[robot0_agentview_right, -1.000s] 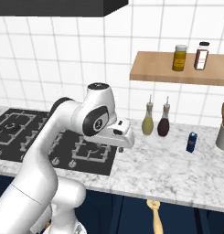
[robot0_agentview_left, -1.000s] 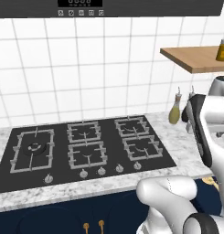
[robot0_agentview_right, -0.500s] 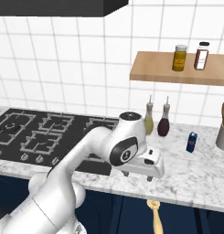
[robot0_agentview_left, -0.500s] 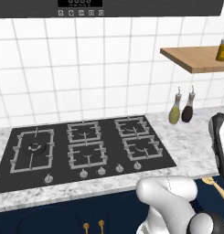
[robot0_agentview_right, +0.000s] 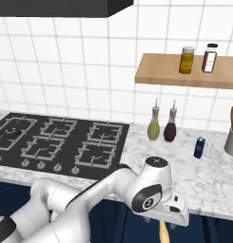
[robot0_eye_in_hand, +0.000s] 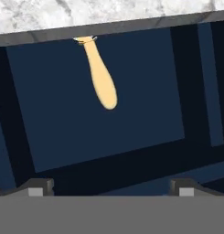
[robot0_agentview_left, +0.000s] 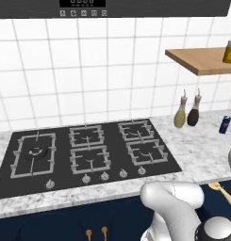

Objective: Pick the pizza cutter from the drawer and place it on the counter.

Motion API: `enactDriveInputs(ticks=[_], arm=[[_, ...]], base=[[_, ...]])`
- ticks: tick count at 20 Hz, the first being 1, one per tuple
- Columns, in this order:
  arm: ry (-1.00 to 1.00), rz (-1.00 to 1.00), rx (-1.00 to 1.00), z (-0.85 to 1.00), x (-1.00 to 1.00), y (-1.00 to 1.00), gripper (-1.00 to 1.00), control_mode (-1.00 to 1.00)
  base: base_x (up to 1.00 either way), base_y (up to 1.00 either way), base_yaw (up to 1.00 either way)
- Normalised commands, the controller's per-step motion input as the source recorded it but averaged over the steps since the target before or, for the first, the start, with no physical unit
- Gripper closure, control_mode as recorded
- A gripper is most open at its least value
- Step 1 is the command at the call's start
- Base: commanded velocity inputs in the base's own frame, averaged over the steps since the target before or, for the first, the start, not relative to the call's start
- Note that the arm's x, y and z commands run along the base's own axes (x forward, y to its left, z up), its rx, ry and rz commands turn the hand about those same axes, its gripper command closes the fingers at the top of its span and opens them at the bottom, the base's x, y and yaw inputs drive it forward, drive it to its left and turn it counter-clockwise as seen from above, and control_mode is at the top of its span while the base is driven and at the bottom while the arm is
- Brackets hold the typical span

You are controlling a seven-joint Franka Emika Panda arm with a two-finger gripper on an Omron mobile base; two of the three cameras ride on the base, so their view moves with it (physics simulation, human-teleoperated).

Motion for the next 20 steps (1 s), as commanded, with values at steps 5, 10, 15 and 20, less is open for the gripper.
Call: enactDriveInputs(ticks=[5, 10, 15, 20], arm=[[0.17, 0.00, 0.09, -0.81, 0.15, -0.02, -1.00, -1.00], [0.10, 0.00, 0.14, -0.78, 0.04, -0.18, -1.00, -1.00], [0.06, 0.00, 0.25, -0.67, 0.03, -0.71, -1.00, -1.00], [0.04, 0.00, 0.14, -0.60, 0.05, -0.22, -1.00, -1.00]], base=[[0.00, 0.00, 0.00], [0.00, 0.00, 0.00], [0.00, 0.00, 0.00], [0.00, 0.00, 0.00]])
